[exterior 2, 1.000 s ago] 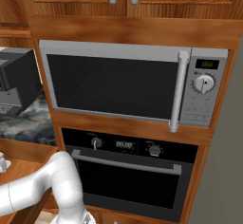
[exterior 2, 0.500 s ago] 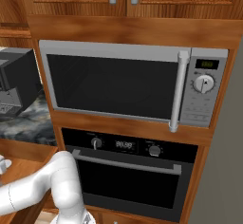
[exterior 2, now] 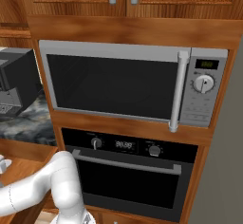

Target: Take the pizza cutter from the drawer on the left and place it on the dining counter for cutting.

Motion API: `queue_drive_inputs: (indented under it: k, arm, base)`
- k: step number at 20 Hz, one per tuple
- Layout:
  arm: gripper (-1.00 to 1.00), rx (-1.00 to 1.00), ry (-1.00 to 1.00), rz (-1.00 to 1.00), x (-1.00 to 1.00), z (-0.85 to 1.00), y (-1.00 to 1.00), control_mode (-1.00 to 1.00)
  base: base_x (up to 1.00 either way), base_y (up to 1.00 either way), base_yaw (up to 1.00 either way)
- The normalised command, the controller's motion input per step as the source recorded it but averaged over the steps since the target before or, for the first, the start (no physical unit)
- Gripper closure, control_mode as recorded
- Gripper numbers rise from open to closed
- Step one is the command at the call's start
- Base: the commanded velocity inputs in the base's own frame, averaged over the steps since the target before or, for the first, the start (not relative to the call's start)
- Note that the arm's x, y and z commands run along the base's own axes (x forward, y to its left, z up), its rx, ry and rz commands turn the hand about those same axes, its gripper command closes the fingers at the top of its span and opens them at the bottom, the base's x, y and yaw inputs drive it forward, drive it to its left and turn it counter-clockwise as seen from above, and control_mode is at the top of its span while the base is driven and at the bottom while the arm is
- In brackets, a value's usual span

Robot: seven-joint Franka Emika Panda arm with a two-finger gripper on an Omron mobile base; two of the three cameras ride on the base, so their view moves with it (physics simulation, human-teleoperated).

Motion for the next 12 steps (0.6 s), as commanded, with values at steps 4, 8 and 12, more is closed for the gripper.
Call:
queue_drive_inputs:
  k: [4,8,12]
  arm:
    - [1.0,0.0,0.0,0.0,0.0,0.0,0.0,-1.0]
    - [1.0,0.0,0.0,0.0,-0.01,0.0,0.0,-1.0]
    - [1.0,0.0,0.0,0.0,-0.26,0.01,0.0,-1.0]
  base:
    - [0.0,0.0,0.0]
    - [0.0,0.0,0.0]
    - [0.0,0.0,0.0]
